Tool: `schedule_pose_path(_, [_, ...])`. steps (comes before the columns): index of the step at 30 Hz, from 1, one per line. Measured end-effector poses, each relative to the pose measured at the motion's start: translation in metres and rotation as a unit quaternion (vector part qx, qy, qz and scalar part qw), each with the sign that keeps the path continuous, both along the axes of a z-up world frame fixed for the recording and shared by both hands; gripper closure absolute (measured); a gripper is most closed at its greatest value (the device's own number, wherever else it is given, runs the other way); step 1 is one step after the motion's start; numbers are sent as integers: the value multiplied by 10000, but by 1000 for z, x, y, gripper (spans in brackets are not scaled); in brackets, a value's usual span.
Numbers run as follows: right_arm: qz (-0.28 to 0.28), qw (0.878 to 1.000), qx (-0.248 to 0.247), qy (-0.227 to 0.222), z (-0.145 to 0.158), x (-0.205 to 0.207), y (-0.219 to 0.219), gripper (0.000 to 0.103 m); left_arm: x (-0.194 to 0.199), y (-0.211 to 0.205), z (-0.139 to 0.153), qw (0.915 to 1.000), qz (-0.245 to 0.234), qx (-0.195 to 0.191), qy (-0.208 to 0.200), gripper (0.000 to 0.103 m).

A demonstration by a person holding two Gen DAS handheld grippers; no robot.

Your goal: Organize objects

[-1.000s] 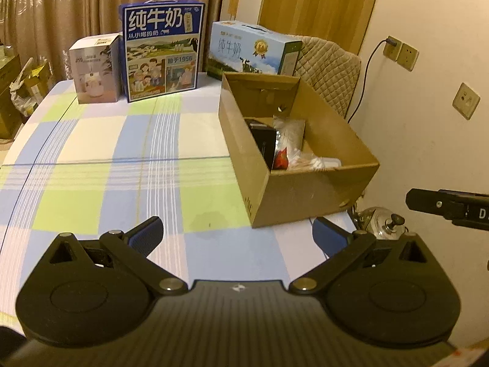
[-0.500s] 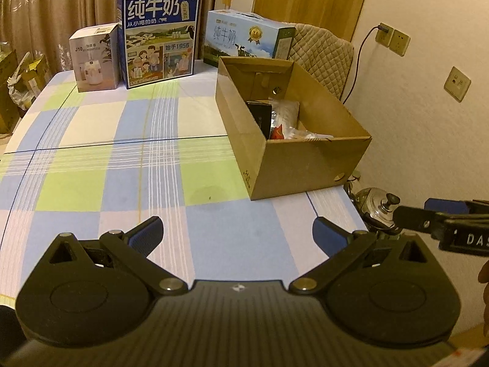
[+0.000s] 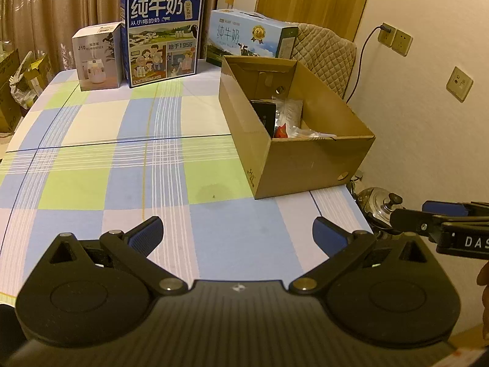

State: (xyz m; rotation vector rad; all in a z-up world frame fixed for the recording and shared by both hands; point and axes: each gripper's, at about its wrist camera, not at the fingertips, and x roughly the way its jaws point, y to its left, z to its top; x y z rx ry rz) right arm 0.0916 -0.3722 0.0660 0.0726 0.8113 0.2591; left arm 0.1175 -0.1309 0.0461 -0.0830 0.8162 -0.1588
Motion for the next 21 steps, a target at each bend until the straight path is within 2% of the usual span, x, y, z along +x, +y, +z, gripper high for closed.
schedule_pose_path(21, [-3,10000,-25,39,-5,4,2,32,1,1,-5,10000,-19,-39,-36,1])
